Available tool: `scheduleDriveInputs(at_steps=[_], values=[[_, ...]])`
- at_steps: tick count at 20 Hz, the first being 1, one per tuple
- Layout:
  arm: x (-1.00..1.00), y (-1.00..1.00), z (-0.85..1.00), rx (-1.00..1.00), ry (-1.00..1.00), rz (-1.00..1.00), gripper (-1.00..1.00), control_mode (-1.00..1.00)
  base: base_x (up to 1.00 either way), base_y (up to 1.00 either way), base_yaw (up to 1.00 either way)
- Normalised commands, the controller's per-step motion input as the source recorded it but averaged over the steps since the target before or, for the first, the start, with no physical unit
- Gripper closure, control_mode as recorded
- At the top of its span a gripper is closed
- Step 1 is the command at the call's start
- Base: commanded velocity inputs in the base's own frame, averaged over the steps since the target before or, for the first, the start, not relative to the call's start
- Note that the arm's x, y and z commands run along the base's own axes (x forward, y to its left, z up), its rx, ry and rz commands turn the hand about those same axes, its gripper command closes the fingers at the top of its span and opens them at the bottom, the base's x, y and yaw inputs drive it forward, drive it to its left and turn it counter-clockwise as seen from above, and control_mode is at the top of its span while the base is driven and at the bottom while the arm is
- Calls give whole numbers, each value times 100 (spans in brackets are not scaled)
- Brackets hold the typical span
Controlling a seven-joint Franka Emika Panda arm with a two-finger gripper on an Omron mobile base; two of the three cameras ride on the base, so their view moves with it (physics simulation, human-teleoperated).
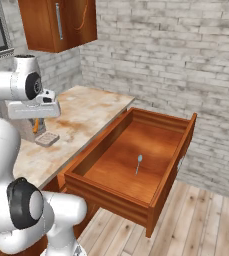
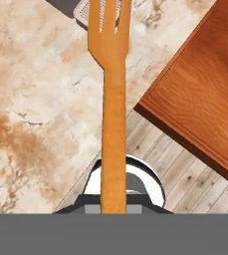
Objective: Organize the utensils by type. Pick up the wooden spoons from the counter and place them in the open cabinet. Then pick up the metallic utensils from the counter and place them in the open drawer.
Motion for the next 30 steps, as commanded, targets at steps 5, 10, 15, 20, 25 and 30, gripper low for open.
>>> scheduleDriveInputs(at_steps=[5, 10, 15, 20, 25, 30], values=[[0, -39, 0, 0, 2, -35, 100, -100, 0, 0, 0], [9, -43, 0, -1, 0, -36, 100, -100, 0, 0, 0], [22, -39, 0, 0, 0, -35, 100, -100, 0, 0, 0], [39, -25, -7, -5, 0, -28, 100, -100, 0, 0, 0], [17, -12, -40, -22, -8, -17, 100, -100, 0, 0, 0], [3, -41, -33, -15, -4, -16, 100, -100, 0, 0, 0]])
